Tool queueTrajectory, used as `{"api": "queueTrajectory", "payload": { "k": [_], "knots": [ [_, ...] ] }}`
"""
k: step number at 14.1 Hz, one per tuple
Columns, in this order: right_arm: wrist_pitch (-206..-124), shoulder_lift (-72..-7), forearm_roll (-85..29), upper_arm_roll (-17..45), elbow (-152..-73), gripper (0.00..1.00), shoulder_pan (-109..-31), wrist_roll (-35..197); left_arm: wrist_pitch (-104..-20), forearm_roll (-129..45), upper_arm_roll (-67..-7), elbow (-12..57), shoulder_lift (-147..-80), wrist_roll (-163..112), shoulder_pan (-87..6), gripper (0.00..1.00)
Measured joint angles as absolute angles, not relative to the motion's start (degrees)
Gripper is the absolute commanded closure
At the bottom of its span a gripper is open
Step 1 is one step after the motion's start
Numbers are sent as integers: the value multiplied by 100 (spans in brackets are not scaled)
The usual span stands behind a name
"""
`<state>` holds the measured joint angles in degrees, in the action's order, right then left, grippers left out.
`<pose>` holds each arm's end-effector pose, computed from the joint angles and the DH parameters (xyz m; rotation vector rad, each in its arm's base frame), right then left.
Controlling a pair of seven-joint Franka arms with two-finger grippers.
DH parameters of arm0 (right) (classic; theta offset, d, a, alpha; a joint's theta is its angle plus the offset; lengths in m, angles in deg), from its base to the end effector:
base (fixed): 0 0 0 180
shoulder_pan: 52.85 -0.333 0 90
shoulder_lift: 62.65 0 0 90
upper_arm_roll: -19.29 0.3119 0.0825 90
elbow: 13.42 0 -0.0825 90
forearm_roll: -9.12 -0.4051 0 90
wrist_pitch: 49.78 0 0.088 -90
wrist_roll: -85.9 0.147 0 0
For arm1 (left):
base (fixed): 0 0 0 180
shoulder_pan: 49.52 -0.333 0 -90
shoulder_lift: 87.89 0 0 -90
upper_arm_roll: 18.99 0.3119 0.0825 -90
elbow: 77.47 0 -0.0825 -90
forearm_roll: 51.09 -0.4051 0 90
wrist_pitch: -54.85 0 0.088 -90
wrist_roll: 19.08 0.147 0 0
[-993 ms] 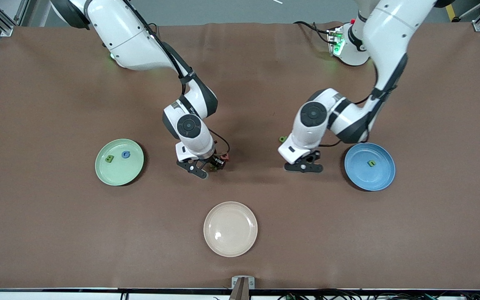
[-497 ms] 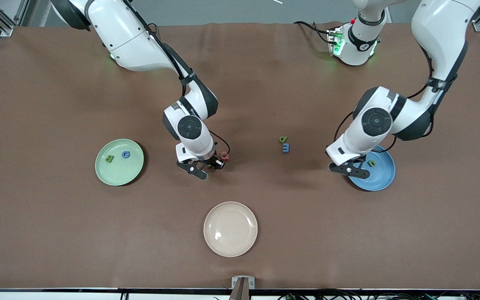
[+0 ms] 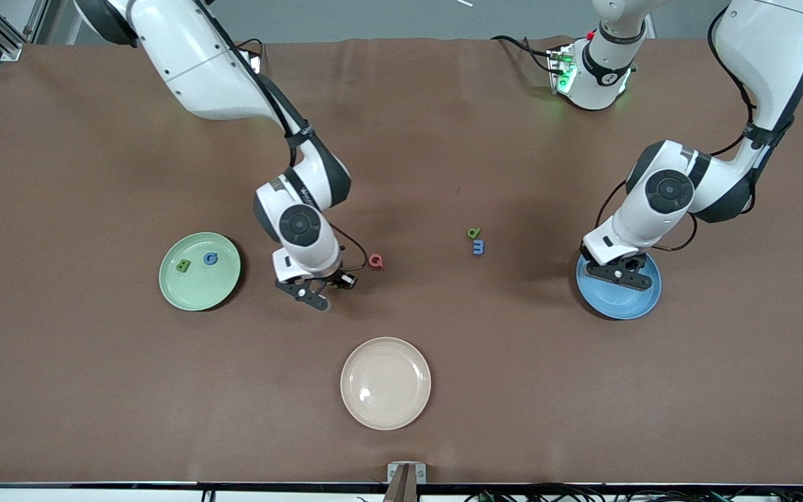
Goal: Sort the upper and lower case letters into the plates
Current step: 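Carry the N to the green plate while the left gripper carries the x, then release the N and x, then reach the pink a and blue E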
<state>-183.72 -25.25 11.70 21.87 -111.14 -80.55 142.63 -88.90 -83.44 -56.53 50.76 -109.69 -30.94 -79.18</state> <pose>0.5927 0.3421 0.1534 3.0496 -0.6804 -0.0173 0.5476 -0.0853 0.1702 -2.9965 0.5390 -0.0496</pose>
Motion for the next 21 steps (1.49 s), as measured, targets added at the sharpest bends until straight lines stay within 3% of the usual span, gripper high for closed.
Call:
{"api": "queueTrajectory", "payload": {
  "k": [7, 14, 15, 17, 19, 21],
  "knots": [
    [-18238, -3988, 1172, 2174, -12768, 99, -6571, 11651, -9533, -8692, -5654, 5460, -11223, -3073, -8270, 89],
    [-19758, -4123, 1172, 2179, -14033, 98, -5685, 10228, -9590, -8975, -5646, 5459, -11418, -3098, -8316, 87],
    [-19872, -4112, 1172, 2184, -14116, 97, -5668, 10201, -9591, -9023, -5641, 5459, -11432, -3108, -8350, 82],
    [-19917, -4099, 1172, 2235, -14171, 94, -5672, 10200, -9601, -9042, -5639, 5458, -11444, -3108, -8427, 30],
    [-19917, -4089, 1172, 2275, -14179, 90, -5680, 10200, -9608, -9044, -5639, 5437, -11443, -3108, -8463, 0],
    [-19921, -4066, 1172, 2288, -14179, 82, -5682, 10200, -9612, -9069, -5646, 5380, -11395, -3101, -8483, 0]
  ]
}}
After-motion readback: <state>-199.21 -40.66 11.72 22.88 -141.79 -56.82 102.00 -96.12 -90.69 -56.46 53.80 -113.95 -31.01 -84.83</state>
